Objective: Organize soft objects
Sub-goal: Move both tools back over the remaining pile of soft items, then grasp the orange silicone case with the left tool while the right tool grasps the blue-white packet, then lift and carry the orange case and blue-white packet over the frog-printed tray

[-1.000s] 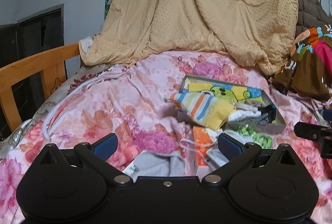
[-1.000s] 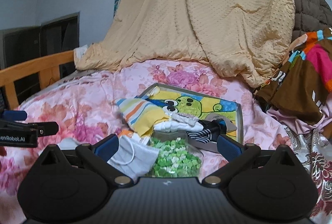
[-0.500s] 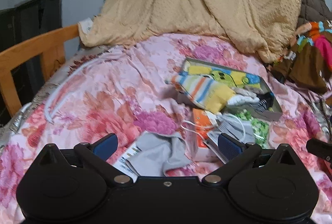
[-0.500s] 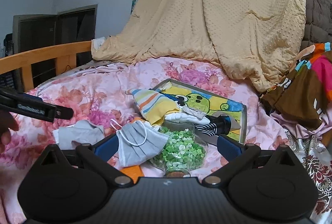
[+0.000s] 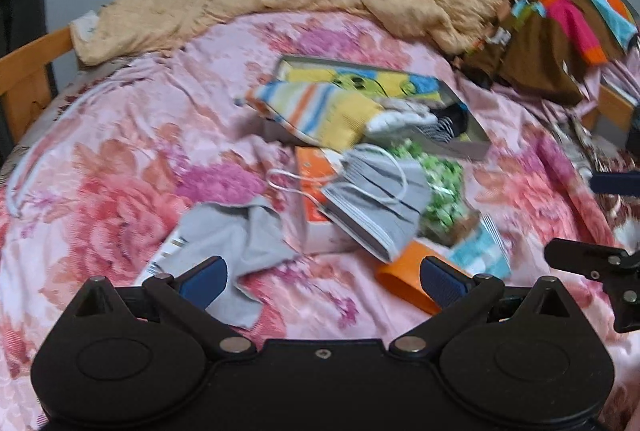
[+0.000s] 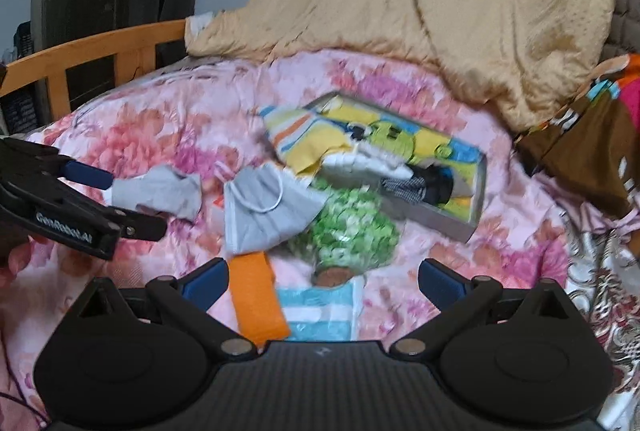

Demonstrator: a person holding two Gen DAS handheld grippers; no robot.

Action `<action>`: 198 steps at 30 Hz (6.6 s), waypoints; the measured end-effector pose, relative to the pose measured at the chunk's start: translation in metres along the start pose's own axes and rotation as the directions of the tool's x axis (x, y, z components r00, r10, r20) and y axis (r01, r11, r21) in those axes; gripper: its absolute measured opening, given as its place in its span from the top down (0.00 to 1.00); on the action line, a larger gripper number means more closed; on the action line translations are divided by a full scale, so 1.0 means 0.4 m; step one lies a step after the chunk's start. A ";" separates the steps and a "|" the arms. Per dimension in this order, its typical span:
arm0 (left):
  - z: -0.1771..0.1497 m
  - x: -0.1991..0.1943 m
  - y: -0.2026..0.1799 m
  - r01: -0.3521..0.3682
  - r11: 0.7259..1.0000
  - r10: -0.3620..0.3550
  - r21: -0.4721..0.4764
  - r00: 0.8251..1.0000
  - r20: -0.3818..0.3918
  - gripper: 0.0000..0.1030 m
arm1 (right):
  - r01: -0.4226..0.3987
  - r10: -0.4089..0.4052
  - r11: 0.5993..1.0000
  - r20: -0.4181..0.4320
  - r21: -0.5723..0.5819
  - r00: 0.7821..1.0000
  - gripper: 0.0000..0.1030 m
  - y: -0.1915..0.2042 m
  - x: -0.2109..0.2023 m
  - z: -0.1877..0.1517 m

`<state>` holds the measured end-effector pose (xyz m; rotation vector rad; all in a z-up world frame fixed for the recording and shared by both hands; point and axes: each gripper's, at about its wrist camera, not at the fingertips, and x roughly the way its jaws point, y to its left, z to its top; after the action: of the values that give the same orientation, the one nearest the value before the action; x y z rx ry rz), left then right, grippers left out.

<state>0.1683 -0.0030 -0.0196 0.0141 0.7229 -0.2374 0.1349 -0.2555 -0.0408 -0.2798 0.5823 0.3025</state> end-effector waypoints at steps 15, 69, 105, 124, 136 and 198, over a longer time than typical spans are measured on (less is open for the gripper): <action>-0.055 0.064 -0.068 -0.004 0.984 0.019 0.177 0.996 -0.084 0.01 | 0.044 -0.035 0.998 -0.176 0.050 0.984 0.00 -0.041 0.076 -0.017; -0.030 0.253 -0.039 0.351 0.936 -0.350 0.006 0.934 -0.078 0.01 | -0.032 0.103 0.956 -0.233 0.292 0.967 0.22 -0.188 0.275 -0.053; -0.034 0.308 0.004 0.517 0.819 -0.553 -0.247 0.827 -0.103 0.44 | -0.156 0.273 0.909 -0.270 0.386 0.923 0.59 -0.181 0.300 -0.059; -0.051 0.325 -0.020 0.465 0.865 -0.496 -0.190 0.849 -0.183 0.53 | -0.159 0.277 0.916 -0.293 0.368 0.915 0.56 -0.163 0.309 -0.067; -0.065 0.276 -0.039 0.359 0.917 -0.390 -0.174 0.897 -0.210 0.77 | -0.187 0.283 0.924 -0.267 0.335 0.921 0.69 -0.148 0.294 -0.057; 0.149 0.117 -0.060 0.236 0.938 -0.171 -0.255 0.952 0.253 0.82 | -0.009 -0.097 0.948 0.316 0.317 0.944 0.86 -0.225 0.100 0.041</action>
<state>0.2360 -0.0421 -0.0038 -0.3587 0.5229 -0.3275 0.2069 -0.3247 -0.0352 0.0681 0.2857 0.2014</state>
